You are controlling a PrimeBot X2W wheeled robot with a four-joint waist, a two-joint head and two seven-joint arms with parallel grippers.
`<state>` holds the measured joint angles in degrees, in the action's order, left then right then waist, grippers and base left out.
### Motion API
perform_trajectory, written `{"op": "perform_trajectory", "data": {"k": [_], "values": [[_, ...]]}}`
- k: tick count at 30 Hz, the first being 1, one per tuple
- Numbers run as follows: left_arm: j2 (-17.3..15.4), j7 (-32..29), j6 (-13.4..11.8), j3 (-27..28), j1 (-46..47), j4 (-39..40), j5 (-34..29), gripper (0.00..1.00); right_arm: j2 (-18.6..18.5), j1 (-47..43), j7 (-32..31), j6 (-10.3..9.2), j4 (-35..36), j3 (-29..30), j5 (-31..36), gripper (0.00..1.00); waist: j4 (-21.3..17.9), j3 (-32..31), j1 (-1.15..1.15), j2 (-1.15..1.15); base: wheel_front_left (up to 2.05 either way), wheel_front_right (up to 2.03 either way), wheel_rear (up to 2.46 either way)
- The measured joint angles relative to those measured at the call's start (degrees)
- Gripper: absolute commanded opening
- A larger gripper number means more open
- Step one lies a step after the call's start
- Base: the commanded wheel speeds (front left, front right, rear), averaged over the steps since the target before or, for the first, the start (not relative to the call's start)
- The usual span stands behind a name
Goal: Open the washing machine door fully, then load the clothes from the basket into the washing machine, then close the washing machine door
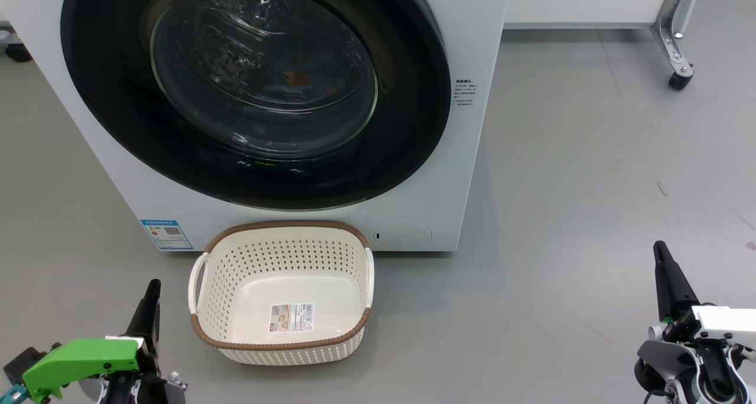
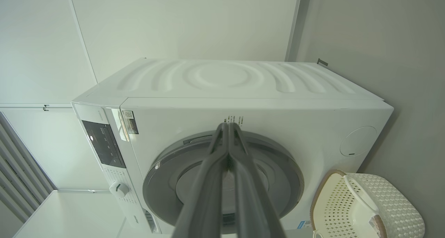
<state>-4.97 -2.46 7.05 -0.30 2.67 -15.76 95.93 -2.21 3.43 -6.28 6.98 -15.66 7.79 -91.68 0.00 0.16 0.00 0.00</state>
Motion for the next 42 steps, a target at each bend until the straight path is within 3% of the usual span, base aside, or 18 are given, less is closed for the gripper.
{"op": "perform_trajectory", "data": {"k": [42], "values": [[0.01,-0.02,0.02,0.21,0.06,-0.13,-0.01,0.0,0.0,0.0,0.0,0.0,0.0,0.0,0.0,0.0,0.0,0.0,0.0,0.0,0.0,0.0,0.0]]}}
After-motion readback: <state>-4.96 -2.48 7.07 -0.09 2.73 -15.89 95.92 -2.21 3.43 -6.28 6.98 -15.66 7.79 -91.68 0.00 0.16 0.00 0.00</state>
